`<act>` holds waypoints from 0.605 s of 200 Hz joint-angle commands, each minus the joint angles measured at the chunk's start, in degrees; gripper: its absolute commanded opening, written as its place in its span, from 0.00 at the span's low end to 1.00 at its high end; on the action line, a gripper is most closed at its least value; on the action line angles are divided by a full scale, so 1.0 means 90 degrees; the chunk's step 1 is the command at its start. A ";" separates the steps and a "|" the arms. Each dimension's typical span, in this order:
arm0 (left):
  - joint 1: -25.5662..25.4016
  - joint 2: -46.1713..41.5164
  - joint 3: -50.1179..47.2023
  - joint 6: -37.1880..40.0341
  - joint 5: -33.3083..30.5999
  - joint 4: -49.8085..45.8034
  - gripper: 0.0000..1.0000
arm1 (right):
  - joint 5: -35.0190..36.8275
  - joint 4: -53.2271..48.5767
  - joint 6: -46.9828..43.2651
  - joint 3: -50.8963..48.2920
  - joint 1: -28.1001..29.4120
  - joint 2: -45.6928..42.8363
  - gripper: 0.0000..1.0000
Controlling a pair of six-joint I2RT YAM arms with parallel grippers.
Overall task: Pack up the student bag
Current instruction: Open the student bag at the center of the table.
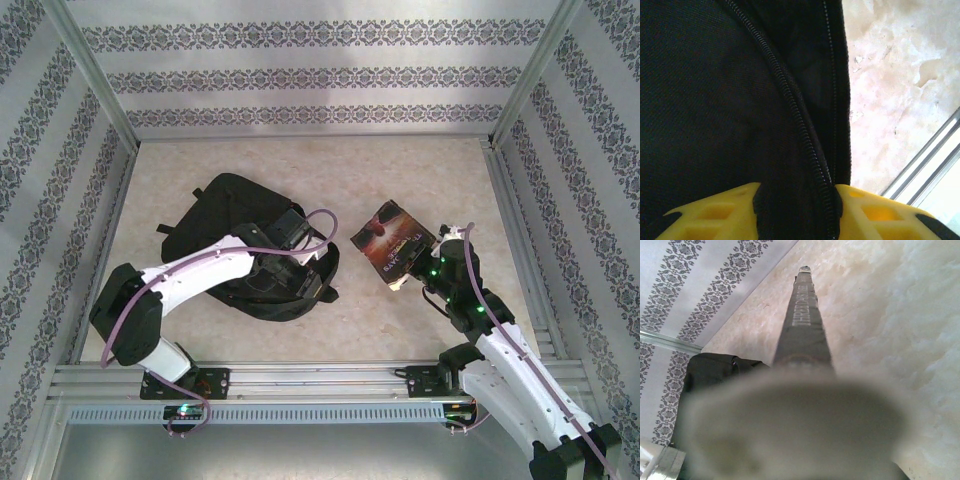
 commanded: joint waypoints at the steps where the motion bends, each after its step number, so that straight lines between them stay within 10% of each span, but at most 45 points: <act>1: -0.0075 0.0127 0.0000 0.0082 -0.0095 0.0098 0.31 | -0.0074 0.0504 0.0064 0.0003 -0.0079 -0.0089 0.00; 32: -0.0065 0.0027 0.0015 0.0140 -0.0280 0.0029 0.00 | -0.0081 0.0490 0.0010 0.0000 -0.0108 -0.0138 0.00; 121: 0.0433 -0.2362 0.0420 -0.0592 -0.1282 -0.0282 0.00 | -0.1462 0.0648 -0.0589 0.0787 0.0037 0.0298 0.00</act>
